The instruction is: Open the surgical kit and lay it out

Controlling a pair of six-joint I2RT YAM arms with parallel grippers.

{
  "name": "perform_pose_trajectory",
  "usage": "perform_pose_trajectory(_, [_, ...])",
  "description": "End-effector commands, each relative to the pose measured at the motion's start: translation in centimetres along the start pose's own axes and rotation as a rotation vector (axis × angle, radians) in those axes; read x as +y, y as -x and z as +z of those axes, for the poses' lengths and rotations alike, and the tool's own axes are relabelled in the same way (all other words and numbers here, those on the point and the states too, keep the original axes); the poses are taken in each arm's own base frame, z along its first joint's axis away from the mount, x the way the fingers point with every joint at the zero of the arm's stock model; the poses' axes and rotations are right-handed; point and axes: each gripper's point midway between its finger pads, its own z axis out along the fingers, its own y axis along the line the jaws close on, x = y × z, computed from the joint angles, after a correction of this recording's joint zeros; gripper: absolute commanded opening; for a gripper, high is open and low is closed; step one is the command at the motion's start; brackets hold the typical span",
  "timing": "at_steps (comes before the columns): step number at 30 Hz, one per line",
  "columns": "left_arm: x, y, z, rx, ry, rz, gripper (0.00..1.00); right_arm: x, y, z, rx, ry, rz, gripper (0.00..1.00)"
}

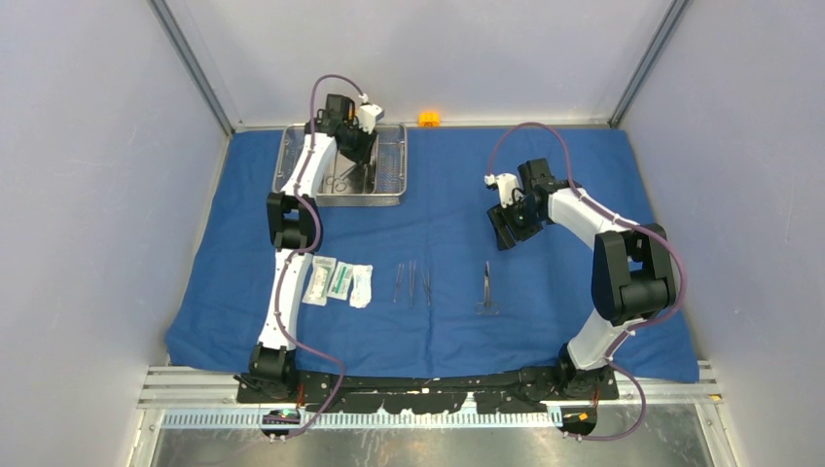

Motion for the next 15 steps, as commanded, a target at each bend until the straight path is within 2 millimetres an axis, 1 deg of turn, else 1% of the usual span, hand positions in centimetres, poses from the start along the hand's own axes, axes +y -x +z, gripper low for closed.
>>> perform_pose_trajectory(1, [-1.8,-5.7,1.5,0.167,-0.066,-0.133,0.30,0.0,1.6,-0.6,-0.038,0.007,-0.011,0.60])
perform_pose_trajectory(4, [-2.0,-6.2,1.5,0.185,-0.070,-0.150,0.23,0.1,1.7,-0.7,-0.040,0.011,-0.009,0.60])
perform_pose_trajectory(7, [-1.5,-6.4,1.5,0.194,-0.041,-0.146,0.14,0.2,1.8,-0.7,-0.043,0.014,-0.009,0.60])
perform_pose_trajectory(8, [-1.2,-6.1,1.3,0.187,-0.025,-0.138,0.08,0.2,1.8,-0.7,-0.045,0.016,-0.008,0.60])
perform_pose_trajectory(10, [-0.6,-5.5,0.9,0.174,0.002,-0.117,0.00,0.3,1.9,-0.8,-0.047,0.019,-0.007,0.60])
perform_pose_trajectory(13, [0.2,-3.7,-0.2,0.133,0.041,-0.095,0.00,0.4,2.0,-0.8,-0.051,0.025,-0.005,0.60])
perform_pose_trajectory(15, [0.7,-1.9,-1.4,0.089,0.069,-0.080,0.00,0.5,2.2,-1.0,-0.056,0.029,-0.004,0.60])
